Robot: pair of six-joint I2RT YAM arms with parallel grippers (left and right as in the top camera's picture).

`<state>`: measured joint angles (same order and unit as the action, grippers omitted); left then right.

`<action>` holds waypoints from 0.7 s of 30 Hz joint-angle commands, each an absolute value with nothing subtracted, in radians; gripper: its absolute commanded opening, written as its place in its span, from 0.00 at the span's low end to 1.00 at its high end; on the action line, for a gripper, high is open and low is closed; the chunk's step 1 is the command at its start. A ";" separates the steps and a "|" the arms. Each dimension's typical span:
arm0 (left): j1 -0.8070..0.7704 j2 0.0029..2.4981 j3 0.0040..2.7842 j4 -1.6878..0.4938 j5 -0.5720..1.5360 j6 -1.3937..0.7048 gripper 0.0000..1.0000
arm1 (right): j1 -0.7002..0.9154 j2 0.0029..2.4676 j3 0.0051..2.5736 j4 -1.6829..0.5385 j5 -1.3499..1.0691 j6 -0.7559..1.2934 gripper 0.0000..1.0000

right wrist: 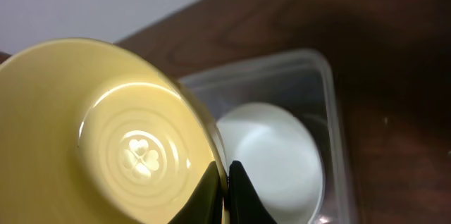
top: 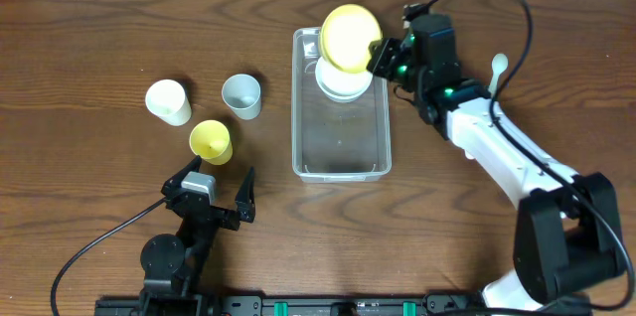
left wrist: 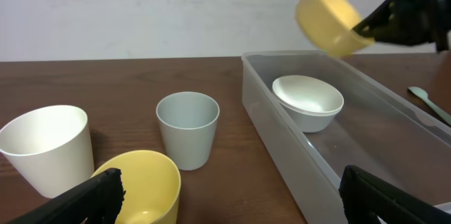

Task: Pack container
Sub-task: 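Carry the yellow bowl and stack it in the container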

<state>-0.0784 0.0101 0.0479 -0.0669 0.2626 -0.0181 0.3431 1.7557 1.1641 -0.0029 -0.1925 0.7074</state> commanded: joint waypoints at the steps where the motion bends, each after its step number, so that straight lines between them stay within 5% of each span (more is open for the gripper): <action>1: -0.073 0.005 0.019 -0.081 0.270 -0.012 0.98 | 0.356 1.795 1.186 -0.004 -0.188 0.710 0.02; 6: -0.073 0.005 0.019 -0.081 0.270 -0.012 0.98 | 0.358 1.802 1.186 -0.003 -0.187 0.710 0.11; 10: -0.073 0.005 0.019 -0.081 0.270 -0.012 0.98 | 0.358 1.802 1.186 -0.003 -0.187 0.698 0.45; 21: -0.073 0.005 0.019 -0.081 0.270 -0.012 0.98 | 0.358 1.775 1.225 -0.047 -0.307 0.634 0.52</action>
<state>-0.0784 0.0101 0.0479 -0.0669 0.2630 -0.0181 0.3504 1.8000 1.1736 -0.0296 -0.2329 0.6834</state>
